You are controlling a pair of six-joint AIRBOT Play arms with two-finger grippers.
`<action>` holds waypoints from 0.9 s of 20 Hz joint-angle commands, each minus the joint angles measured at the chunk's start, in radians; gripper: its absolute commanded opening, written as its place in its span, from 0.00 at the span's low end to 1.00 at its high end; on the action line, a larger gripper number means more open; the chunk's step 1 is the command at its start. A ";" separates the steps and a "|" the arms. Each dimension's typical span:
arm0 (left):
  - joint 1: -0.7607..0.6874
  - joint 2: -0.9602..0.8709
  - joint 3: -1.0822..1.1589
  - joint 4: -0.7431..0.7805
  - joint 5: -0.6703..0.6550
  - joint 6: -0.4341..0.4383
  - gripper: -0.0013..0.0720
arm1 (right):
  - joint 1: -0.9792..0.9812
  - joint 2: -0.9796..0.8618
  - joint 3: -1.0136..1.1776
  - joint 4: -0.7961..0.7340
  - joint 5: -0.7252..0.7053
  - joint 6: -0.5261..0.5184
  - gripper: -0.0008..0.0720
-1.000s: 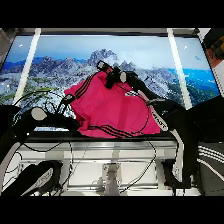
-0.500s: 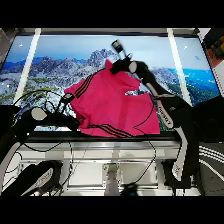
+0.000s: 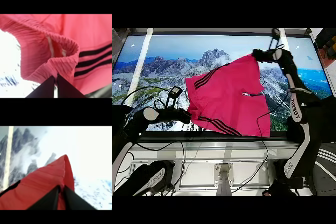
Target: Fold the clothes and pants, and hang the long-sleeved shirts on hangers.
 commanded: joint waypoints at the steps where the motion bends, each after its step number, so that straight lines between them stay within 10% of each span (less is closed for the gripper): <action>1: 0.001 -0.001 0.000 0.000 0.108 0.000 0.04 | -0.084 0.010 0.016 0.032 0.115 0.076 0.72; 4: 0.001 -0.002 0.000 -0.052 0.187 0.000 0.04 | -0.139 0.026 0.048 0.015 0.291 0.069 0.75; 5: 0.001 -0.002 0.000 -0.090 0.212 0.000 0.04 | -0.159 0.037 0.048 0.013 0.352 0.062 0.51; 6: 0.001 -0.002 0.000 -0.125 0.236 0.000 0.04 | -0.179 0.047 0.048 0.014 0.423 0.029 0.01; 11: 0.001 -0.002 0.000 -0.158 0.272 0.000 0.04 | -0.280 0.082 -0.005 0.048 0.671 -0.133 0.02; 18: 0.001 -0.002 0.000 -0.157 0.272 0.000 0.04 | -0.335 0.455 -0.577 0.127 0.570 -0.269 0.02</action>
